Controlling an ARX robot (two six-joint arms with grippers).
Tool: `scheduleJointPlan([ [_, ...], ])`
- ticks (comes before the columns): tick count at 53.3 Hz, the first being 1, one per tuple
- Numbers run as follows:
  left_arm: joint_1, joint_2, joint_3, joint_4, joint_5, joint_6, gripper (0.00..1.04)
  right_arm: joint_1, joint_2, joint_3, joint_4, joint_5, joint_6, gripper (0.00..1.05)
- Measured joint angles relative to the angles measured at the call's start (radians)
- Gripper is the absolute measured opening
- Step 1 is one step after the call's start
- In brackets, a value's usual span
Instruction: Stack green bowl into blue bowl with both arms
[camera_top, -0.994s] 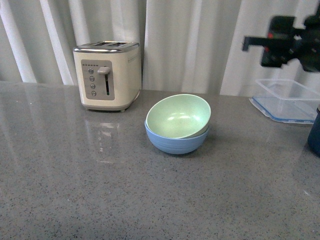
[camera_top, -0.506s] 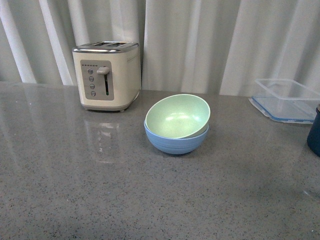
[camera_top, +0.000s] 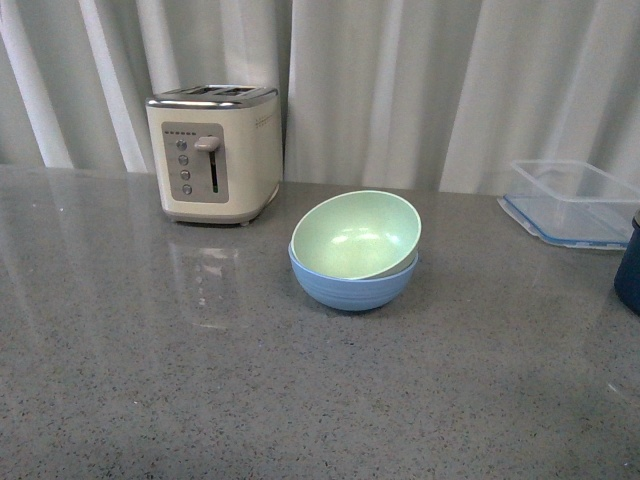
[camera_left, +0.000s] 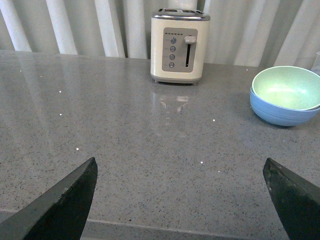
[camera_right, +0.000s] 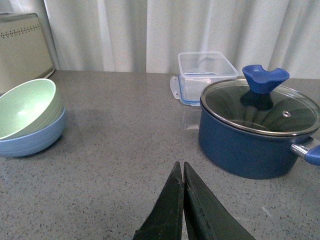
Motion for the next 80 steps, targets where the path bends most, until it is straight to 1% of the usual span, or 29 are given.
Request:
scheduleJointPlan([
  [4,0.0,0.0,0.0,0.0,0.0,0.0,0.98,-0.001,-0.06,-0.024,-0.037,-0.004,0.0,0.01],
  [8,0.0,0.0,0.0,0.0,0.0,0.0,0.98,-0.001,-0.069,-0.057,0.005,-0.006,0.0,0.01],
  [12,0.0,0.0,0.0,0.0,0.0,0.0,0.98,-0.001,-0.09,-0.077,-0.014,-0.006,0.0,0.01],
  [27,0.0,0.0,0.0,0.0,0.0,0.0,0.98,-0.001,-0.328,-0.104,-0.22,-0.007,0.0,0.01],
  [49,0.0,0.0,0.0,0.0,0.0,0.0,0.98,-0.001,-0.594,-0.106,-0.468,-0.007,0.0,0.01],
  [78,0.0,0.0,0.0,0.0,0.0,0.0,0.98,-0.001,-0.778,-0.106,-0.65,-0.007,0.0,0.01],
  [80,0.0,0.0,0.0,0.0,0.0,0.0,0.98,-0.001,-0.822,-0.105,-0.705,-0.007,0.0,0.01],
])
